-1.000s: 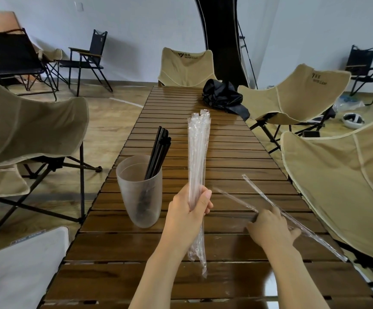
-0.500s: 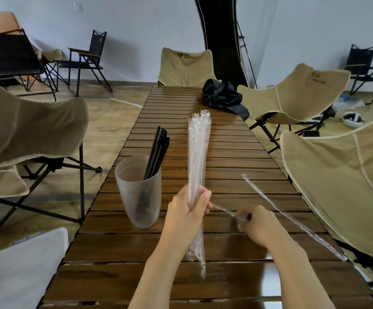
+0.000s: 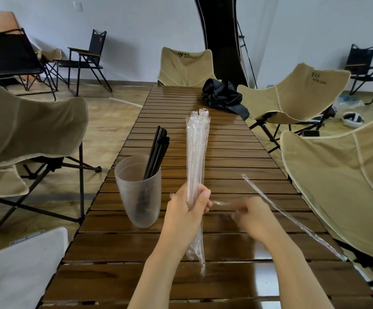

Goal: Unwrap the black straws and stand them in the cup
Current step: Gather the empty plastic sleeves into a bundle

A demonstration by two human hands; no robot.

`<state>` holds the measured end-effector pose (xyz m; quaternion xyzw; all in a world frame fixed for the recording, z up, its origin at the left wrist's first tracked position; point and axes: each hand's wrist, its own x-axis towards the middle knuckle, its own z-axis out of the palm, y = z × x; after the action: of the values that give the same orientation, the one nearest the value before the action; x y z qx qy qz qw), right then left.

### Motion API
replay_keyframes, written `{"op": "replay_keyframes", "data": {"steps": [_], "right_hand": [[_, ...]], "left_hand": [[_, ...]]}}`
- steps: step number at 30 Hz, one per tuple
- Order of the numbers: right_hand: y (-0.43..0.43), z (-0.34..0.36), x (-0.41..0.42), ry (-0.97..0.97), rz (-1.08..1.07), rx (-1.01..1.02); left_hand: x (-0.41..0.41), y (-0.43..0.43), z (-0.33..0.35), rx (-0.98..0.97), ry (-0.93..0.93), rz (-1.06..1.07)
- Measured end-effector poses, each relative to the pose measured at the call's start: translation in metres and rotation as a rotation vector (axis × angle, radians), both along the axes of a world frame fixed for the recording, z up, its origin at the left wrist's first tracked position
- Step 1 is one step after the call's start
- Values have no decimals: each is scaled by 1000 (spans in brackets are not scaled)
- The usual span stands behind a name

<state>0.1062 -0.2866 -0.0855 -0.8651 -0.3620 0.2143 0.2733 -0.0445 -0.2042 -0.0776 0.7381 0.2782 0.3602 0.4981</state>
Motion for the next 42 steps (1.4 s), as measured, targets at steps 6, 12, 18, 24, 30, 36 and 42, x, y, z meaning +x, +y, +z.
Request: {"op": "replay_keyframes", "data": {"steps": [6, 12, 18, 24, 30, 36, 42], "right_hand": [[-1, 26, -12, 324, -20, 463], [7, 29, -21, 444, 60, 647], [11, 31, -26, 435, 164, 717], [15, 30, -29, 341, 237, 662], [16, 29, -29, 288, 314, 620], [13, 27, -23, 240, 253, 554], [-3, 3, 4, -140, -101, 162]], "left_hand": [[-1, 1, -1, -19, -29, -6], [0, 2, -3, -5, -32, -5], [1, 2, -3, -4, -50, -67], [-1, 2, -4, -3, -54, -65], [-2, 3, -7, -42, -36, -11], [-2, 2, -6, -57, -68, 24], [0, 1, -6, -32, -52, 127]]}}
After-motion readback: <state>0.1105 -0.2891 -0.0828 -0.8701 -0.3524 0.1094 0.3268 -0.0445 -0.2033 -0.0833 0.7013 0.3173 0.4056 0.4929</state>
